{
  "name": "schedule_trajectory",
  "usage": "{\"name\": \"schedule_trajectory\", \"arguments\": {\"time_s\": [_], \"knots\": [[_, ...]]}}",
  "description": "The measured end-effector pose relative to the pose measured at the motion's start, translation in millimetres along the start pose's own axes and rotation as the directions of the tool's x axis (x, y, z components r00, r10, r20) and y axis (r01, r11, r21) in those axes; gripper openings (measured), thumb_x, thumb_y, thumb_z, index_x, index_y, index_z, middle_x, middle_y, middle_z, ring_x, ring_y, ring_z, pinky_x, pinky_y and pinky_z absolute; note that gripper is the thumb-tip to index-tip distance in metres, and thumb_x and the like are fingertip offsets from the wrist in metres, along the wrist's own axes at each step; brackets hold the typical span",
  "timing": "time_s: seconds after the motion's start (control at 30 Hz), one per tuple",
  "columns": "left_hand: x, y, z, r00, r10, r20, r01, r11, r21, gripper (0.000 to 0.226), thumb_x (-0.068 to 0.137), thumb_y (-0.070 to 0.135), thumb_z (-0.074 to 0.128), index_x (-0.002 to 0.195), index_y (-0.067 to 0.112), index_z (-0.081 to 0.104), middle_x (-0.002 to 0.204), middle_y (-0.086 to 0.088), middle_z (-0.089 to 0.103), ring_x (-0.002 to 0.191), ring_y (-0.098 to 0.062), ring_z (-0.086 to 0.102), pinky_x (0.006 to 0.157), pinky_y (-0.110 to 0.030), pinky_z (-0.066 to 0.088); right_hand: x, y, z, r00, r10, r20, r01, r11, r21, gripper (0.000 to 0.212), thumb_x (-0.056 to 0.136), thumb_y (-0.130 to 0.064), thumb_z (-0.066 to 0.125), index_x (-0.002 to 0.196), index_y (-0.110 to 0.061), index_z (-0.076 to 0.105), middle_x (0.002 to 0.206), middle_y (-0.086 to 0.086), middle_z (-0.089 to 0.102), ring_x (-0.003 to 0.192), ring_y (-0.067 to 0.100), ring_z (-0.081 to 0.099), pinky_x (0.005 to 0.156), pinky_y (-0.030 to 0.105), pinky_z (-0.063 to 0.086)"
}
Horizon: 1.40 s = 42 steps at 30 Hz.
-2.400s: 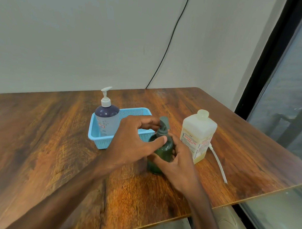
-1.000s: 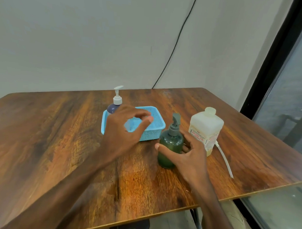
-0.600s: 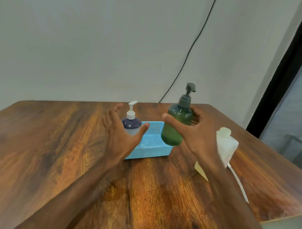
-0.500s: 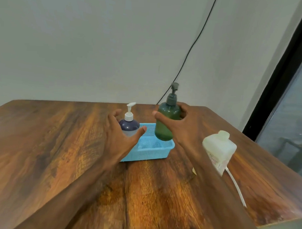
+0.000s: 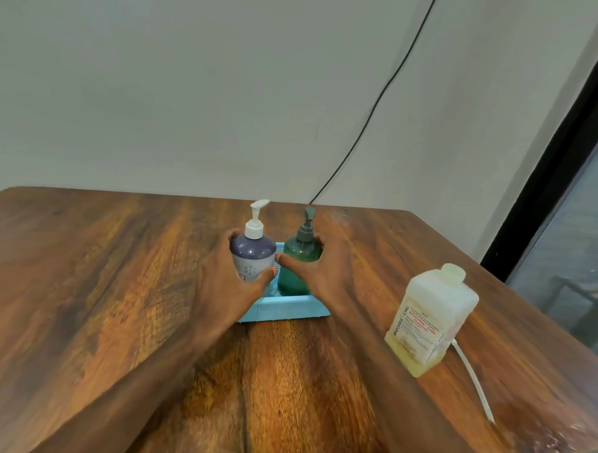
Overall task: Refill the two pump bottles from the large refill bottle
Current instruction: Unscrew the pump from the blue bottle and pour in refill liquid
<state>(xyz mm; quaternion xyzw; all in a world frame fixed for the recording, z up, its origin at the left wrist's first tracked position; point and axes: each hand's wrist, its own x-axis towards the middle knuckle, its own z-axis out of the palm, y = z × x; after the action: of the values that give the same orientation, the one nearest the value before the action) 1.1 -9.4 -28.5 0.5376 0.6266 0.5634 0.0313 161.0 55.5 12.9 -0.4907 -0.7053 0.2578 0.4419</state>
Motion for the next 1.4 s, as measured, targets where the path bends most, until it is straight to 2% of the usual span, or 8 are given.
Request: {"name": "schedule_trajectory", "arguments": {"time_s": [0.2,0.33,0.5,0.7,0.8,0.97,1.23,1.4], "knots": [[-2.4,17.0,-11.8,0.999,0.031,-0.042,-0.035,0.996,-0.079,0.091,0.067,0.055,0.087,0.142,0.02,0.05,0.131,0.016,0.055,0.116,-0.006,0.057,0.091,-0.009,0.043,-7.9,-2.1,-6.2,0.999,-0.004,0.046,0.003,1.0,0.019,0.063,0.07,-0.041,0.092,0.12,-0.02,0.061,0.11,-0.008,0.066,0.098,0.007,0.062,0.087,0.025,0.053],[-2.7,35.6,-24.0,0.99,0.1,-0.102,-0.112,0.987,-0.116,0.088,0.066,0.053,0.089,0.139,0.017,0.053,0.135,0.006,0.063,0.115,-0.008,0.062,0.092,-0.017,0.054,-22.3,0.6,-22.2,0.999,-0.014,0.05,0.013,1.0,0.02,0.07,0.074,-0.043,0.089,0.132,-0.023,0.056,0.13,-0.004,0.064,0.114,0.01,0.061,0.099,0.032,0.053],[-14.4,70.9,-38.2,0.973,0.189,-0.136,-0.207,0.968,-0.142,0.088,0.064,0.056,0.089,0.134,0.016,0.055,0.126,0.014,0.062,0.109,0.013,0.058,0.087,-0.006,0.048,-56.5,-3.9,-54.4,0.998,-0.049,-0.035,0.052,0.995,0.09,0.057,0.08,-0.045,0.083,0.129,-0.029,0.059,0.13,-0.01,0.064,0.117,0.007,0.061,0.098,0.028,0.055],[-52.8,118.2,-33.4,0.979,0.195,0.056,-0.179,0.961,-0.208,0.087,0.059,0.062,0.09,0.13,0.025,0.057,0.121,0.025,0.063,0.11,0.011,0.06,0.087,-0.005,0.047,-88.6,-12.2,-98.2,0.997,-0.041,-0.064,0.056,0.963,0.265,0.027,0.089,-0.028,0.077,0.116,-0.025,0.072,0.11,-0.016,0.074,0.1,-0.005,0.069,0.082,0.013,0.057],[-74.3,124.1,-17.3,0.969,0.186,0.161,-0.145,0.962,-0.233,0.085,0.057,0.061,0.09,0.13,0.033,0.054,0.12,0.03,0.061,0.111,0.015,0.057,0.085,-0.002,0.045,-104.8,-9.8,-117.7,0.999,-0.002,-0.043,0.017,0.936,0.353,0.017,0.096,-0.021,0.068,0.11,-0.027,0.074,0.104,-0.018,0.075,0.099,-0.005,0.069,0.084,0.019,0.059],[-97.1,114.0,5.1,0.939,0.18,0.293,-0.148,0.98,-0.13,0.088,0.058,0.069,0.089,0.133,0.044,0.049,0.119,0.032,0.06,0.11,0.009,0.059,0.085,-0.009,0.05,-124.7,-7.7,-134.8,1.0,-0.019,0.003,0.016,0.905,0.425,0.023,0.105,-0.021,0.053,0.114,-0.025,0.074,0.111,-0.011,0.076,0.108,0.003,0.069,0.091,0.025,0.059],[-91.1,103.5,6.5,0.9,0.296,0.321,-0.269,0.955,-0.128,0.067,0.064,0.048,0.092,0.124,0.036,0.064,0.108,0.019,0.068,0.103,-0.005,0.066,0.08,-0.023,0.054,-130.3,-13.4,-125.3,0.987,-0.132,0.089,0.101,0.95,0.297,0.034,0.083,-0.028,0.083,0.115,-0.025,0.073,0.109,-0.017,0.074,0.103,-0.002,0.069,0.081,0.011,0.054],[-84.5,97.8,3.1,0.847,0.368,0.384,-0.338,0.93,-0.146,0.059,0.065,0.046,0.093,0.113,0.034,0.062,0.101,0.018,0.063,0.096,-0.009,0.066,0.076,-0.024,0.052,-122.4,-14.7,-109.4,0.99,-0.143,0.003,0.139,0.963,0.23,0.037,0.071,-0.036,0.092,0.1,-0.025,0.072,0.098,-0.016,0.074,0.097,0.004,0.072,0.078,0.02,0.06]]}}
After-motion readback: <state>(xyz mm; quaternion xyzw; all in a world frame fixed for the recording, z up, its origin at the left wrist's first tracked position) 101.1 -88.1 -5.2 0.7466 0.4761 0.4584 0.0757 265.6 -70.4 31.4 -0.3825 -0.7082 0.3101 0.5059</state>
